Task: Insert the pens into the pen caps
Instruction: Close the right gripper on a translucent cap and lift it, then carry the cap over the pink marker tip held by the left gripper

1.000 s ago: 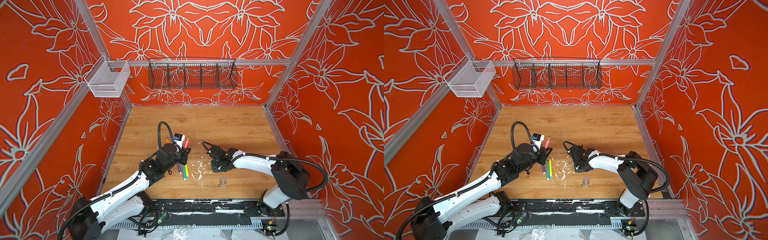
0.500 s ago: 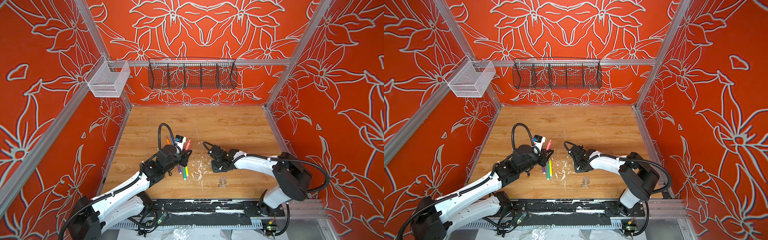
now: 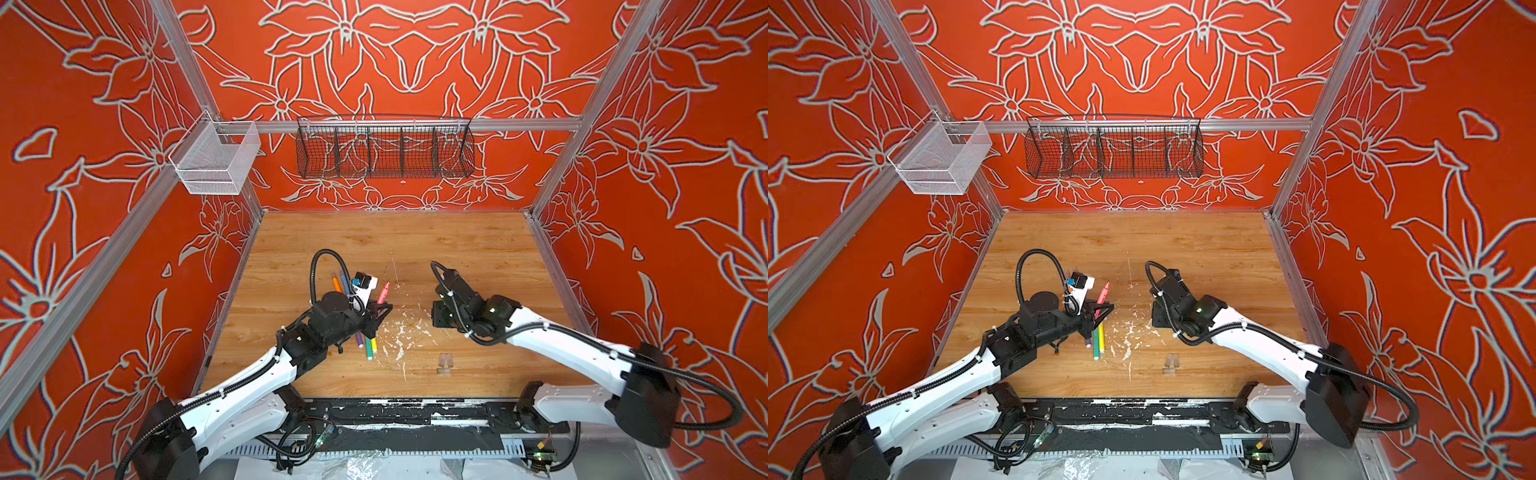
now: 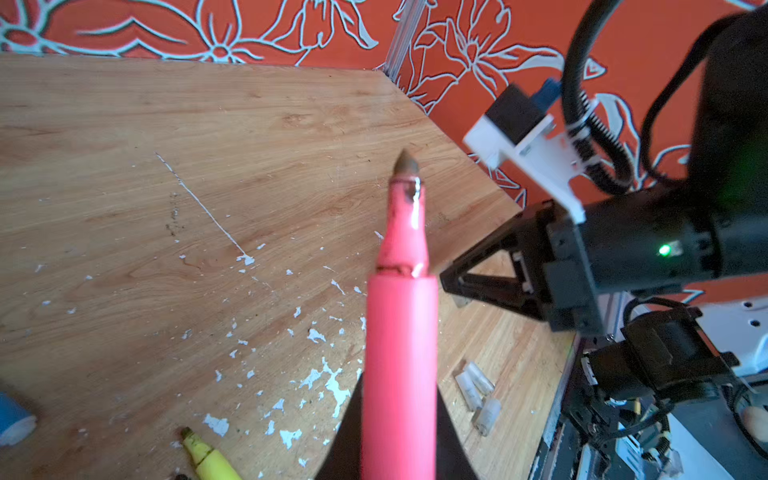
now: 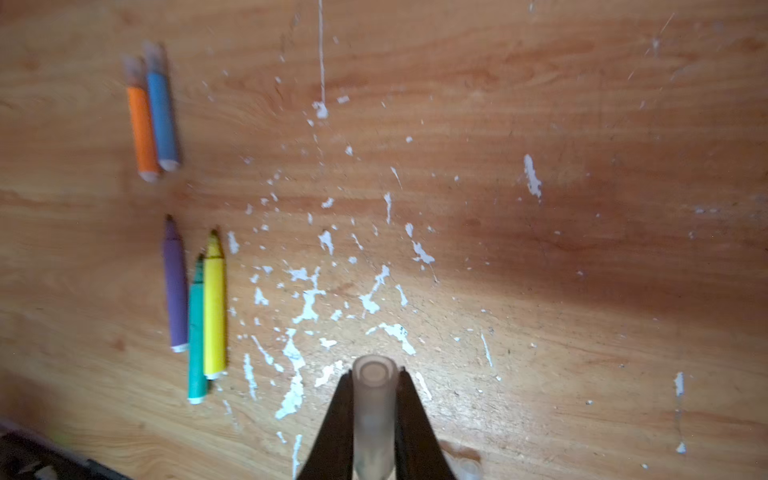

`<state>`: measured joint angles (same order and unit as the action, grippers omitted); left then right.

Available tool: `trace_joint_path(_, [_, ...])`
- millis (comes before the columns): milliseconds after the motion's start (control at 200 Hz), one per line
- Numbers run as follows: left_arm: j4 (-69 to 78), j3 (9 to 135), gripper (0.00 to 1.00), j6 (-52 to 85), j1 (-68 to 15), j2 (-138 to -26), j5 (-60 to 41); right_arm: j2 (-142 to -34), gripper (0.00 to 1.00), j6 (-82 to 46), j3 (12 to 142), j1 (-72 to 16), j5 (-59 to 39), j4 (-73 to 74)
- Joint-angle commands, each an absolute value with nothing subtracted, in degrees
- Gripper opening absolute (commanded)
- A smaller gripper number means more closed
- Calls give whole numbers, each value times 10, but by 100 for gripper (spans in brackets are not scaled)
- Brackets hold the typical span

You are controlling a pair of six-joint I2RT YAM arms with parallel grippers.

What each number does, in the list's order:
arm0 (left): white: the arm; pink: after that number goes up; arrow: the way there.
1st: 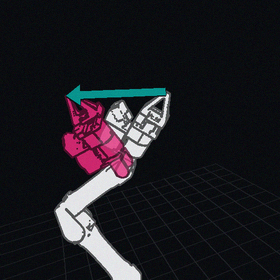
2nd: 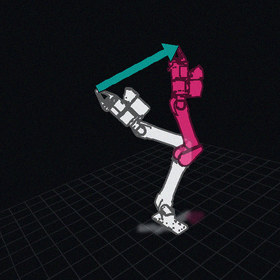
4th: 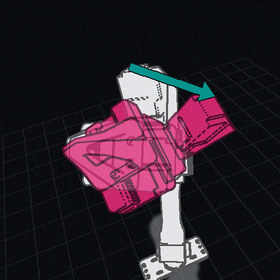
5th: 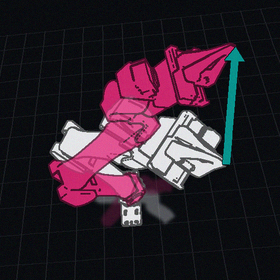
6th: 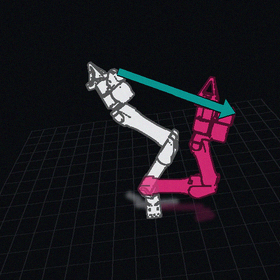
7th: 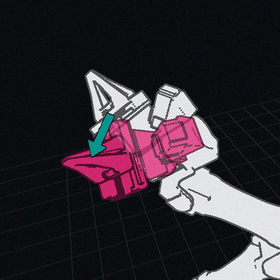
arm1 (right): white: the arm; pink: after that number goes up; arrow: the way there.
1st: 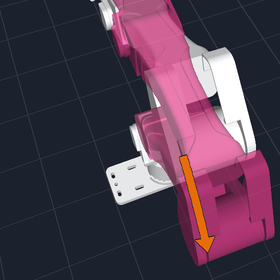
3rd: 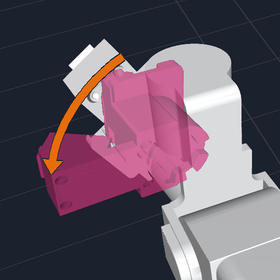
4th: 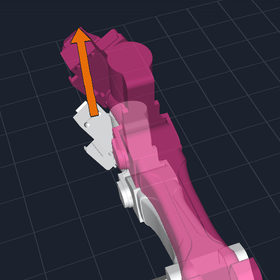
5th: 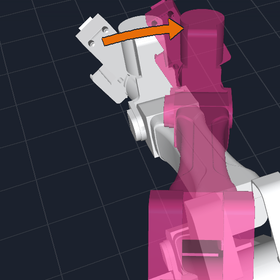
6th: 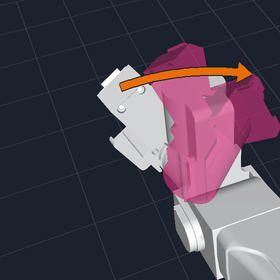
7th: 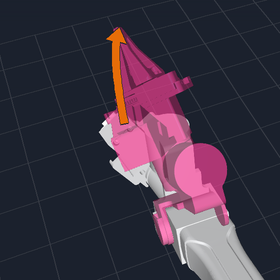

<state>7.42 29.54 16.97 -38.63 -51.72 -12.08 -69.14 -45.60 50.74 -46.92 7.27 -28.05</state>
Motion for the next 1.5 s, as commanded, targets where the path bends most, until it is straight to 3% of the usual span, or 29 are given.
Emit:
trace_joint_path(0, [104,294,0,168,-387,-509,-157,-638,0,-486,518,-468,104,-227])
trace_joint_path(160, [119,295,0,176,-388,-519,-195,-549,0,-516,488,-468,120,-124])
trace_joint_path(285, [123,301,0,175,-390,-525,-226,-505,0,-555,416,-468,122,37])
trace_joint_path(565, [128,298,0,175,-392,-524,-233,-572,0,-593,387,-480,70,252])
trace_joint_path(1496, [131,297,0,176,-392,-528,-230,-657,0,-589,389,-560,70,342])
